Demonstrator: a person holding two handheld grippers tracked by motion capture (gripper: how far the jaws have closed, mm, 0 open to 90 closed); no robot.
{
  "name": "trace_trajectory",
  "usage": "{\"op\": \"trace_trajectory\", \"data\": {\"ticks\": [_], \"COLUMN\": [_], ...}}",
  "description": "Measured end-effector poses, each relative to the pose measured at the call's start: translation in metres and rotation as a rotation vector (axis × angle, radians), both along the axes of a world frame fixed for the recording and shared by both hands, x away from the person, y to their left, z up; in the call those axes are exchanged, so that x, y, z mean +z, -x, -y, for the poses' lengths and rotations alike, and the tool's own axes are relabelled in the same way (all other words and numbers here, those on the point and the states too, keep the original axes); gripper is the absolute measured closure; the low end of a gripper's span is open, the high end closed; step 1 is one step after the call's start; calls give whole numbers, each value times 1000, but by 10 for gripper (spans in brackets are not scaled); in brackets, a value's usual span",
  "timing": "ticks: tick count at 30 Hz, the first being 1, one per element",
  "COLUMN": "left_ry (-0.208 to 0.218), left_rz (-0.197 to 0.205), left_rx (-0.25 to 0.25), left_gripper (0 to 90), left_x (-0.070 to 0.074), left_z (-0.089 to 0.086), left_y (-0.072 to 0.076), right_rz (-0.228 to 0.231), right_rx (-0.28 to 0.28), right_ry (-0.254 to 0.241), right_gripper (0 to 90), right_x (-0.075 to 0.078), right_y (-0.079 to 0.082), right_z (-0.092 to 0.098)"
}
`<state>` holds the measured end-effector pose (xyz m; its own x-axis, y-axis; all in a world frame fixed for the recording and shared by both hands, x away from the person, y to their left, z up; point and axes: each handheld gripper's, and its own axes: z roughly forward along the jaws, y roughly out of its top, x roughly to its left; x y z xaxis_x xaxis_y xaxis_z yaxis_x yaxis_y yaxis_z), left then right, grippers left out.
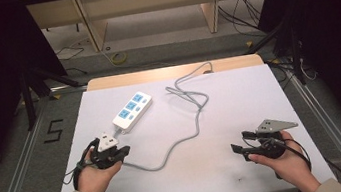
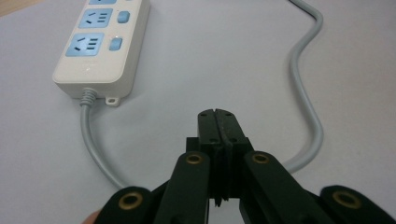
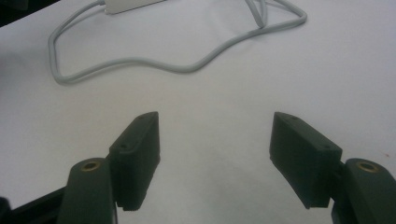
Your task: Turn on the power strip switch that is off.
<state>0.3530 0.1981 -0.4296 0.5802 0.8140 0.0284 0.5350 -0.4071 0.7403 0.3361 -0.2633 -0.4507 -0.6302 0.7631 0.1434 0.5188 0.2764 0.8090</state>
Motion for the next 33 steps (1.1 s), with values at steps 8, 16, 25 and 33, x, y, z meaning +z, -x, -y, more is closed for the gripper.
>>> {"op": "trace_trajectory", "data": {"ticks": [8,16,25,33], "left_ry": [-13,-24,-15,-23], "left_rz": [-5,-11,-20,-17], "left_rx": [9,22,43,52], "left_gripper": [898,899,899,899], "left_x": [2,2,3,7], "left_z": [2,5,6,6], "left_y": [-14,-24,-37,-46], "right_rz": [-1,-7,-7,-9], "right_rx": [5,6,6,7], "right_ry": [6,5,4,4], "right_gripper": [338,337,335,333], "right_x": [-1,-2,-2,-2], "right_y": [0,0,0,0], "right_z": [0,-1,-1,-1]}}
